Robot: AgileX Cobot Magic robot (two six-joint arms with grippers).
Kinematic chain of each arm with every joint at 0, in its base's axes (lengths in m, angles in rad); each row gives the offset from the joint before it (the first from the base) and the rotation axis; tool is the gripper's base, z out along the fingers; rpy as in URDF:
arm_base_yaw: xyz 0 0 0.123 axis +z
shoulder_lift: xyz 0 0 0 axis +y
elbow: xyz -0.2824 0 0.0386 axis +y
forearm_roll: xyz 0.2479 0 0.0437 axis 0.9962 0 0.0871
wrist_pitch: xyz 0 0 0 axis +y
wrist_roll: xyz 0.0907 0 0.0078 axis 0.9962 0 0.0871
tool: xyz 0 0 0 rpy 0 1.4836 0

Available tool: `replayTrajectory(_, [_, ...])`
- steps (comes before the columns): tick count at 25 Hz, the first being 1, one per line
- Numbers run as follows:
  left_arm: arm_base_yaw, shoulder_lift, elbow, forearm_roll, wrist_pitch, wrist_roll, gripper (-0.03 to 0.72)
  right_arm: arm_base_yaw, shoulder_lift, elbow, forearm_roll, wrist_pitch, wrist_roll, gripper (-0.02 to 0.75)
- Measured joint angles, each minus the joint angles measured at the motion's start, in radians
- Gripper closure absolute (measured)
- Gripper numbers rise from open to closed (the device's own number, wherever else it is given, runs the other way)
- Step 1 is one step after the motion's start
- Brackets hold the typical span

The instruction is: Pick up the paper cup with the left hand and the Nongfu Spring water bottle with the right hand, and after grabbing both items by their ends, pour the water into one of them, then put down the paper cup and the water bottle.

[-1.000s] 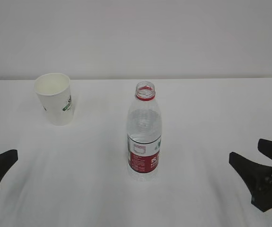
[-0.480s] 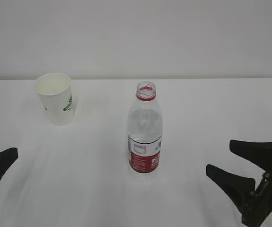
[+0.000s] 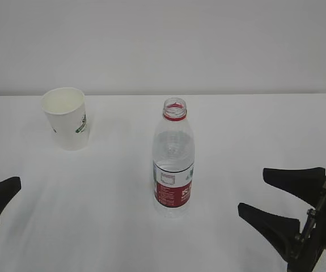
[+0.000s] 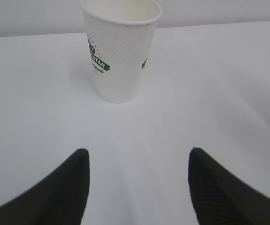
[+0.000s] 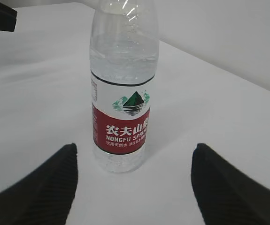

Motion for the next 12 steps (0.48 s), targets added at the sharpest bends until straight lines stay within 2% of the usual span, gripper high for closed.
replayTrajectory(7, [0.0,0.0,-0.002,0.03,0.0,0.014,0.198,0.0,0.011,-0.011,0.019,-0.004,0.026,0.167])
replayTrajectory(12, [0.0,0.0,-0.017,0.115,0.0,0.031,0.053,0.0,0.038,-0.011,0.036,-0.004,0.048,0.112])
